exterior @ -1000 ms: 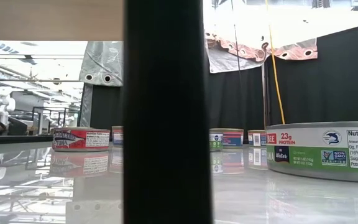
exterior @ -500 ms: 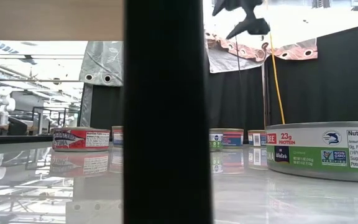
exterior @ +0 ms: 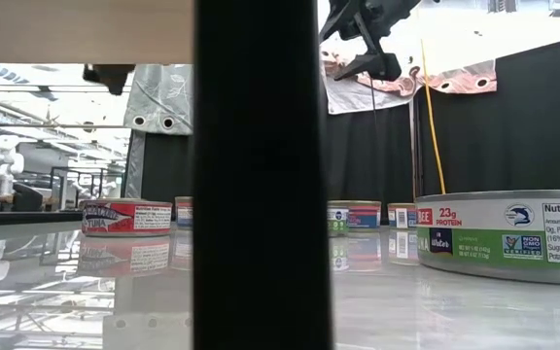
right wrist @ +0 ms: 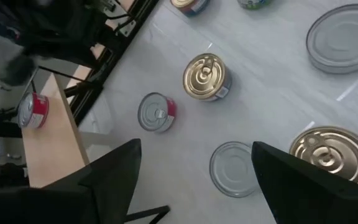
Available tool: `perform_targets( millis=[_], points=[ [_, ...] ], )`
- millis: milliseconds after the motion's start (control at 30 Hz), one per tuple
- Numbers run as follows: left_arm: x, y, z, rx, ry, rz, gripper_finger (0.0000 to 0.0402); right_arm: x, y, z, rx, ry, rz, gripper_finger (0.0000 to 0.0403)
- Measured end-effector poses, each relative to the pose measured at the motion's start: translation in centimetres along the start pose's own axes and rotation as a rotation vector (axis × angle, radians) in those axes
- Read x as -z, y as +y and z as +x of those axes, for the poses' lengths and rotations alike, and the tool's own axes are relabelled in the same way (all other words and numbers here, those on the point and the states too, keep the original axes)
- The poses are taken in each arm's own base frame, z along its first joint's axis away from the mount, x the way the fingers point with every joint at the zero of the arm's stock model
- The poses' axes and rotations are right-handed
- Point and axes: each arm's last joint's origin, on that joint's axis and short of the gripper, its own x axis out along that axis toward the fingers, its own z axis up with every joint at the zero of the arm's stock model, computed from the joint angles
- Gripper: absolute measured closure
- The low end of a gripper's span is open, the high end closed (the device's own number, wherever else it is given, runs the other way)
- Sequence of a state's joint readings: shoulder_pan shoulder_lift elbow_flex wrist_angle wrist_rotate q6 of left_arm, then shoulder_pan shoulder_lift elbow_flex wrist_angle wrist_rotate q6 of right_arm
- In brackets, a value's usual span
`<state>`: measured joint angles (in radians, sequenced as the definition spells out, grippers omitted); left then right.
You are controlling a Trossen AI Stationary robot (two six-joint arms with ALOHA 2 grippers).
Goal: Stack canned seafood by type on shelf
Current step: Stack the red tuna can on top of the other red tuna can on the shelf
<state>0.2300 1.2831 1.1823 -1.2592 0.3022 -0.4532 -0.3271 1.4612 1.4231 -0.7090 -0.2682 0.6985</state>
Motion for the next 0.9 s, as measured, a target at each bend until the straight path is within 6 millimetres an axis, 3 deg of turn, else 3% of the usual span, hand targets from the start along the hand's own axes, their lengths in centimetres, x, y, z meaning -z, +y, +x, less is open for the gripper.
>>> perform_targets(
  millis=[267,533,733,900],
  points=[
    [-0.8,0.5,5.0,0.042,-0.126,0.231,0.0382,0.3,-0.2,0.0,0.006,0.043,-0.077,0.0106],
    [1.4,0.0,8.3,0.015,-0.054,0.563,0.0382,0.9,-0.4,0.0,0.030,0.099,-0.140,0.0106],
    [3.3,-0.2,10.2,-0.154,-0.031,0.653,0.0397,1.3,-0.1,0.1,0.024,0.116,-0.180,0.0106],
    [3.7,-0.9,11.4,-0.139,-0.099,0.706,0.0399,2.1,0.7,0.3,0.004,0.145,-0.205,0.0106]
  ],
)
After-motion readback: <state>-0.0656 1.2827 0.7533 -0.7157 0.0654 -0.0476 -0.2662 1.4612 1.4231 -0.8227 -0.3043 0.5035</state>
